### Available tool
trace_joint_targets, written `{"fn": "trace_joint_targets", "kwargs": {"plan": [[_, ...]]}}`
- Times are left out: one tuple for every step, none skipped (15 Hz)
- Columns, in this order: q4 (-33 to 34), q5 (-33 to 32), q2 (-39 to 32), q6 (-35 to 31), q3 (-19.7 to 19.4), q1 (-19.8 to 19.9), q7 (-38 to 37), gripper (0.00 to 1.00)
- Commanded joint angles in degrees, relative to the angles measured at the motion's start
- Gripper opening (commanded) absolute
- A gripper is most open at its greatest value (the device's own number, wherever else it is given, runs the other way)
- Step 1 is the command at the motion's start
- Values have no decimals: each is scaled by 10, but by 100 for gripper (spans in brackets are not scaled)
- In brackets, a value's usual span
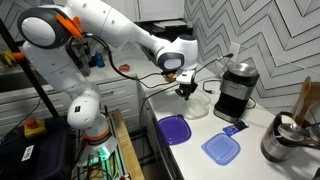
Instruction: Remove the lid from the clear bowl on the right then stack the two clear bowls together.
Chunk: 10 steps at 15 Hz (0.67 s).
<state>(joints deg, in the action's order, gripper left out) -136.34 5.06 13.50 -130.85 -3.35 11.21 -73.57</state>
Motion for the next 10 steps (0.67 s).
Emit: {"fn": "trace_joint_targets", "kwargs": {"plan": [[-17,25,-5,-34,-10,-5,7,2],[-16,35,-8,-34,-11,-7,10,2],[-15,51,-11,-29,-14,-10,17,2],[-14,56,-13,-28,-13,-9,16,2],[-13,63,-15,-26,-13,-9,17,2],[-13,67,-17,-26,-13,-9,16,2],[-12,69,-21,-25,-12,-8,14,2],[-11,65,-24,-26,-11,-7,10,2],[-11,61,-27,-27,-11,-6,8,2],[-11,56,-30,-28,-10,-5,5,2]]}}
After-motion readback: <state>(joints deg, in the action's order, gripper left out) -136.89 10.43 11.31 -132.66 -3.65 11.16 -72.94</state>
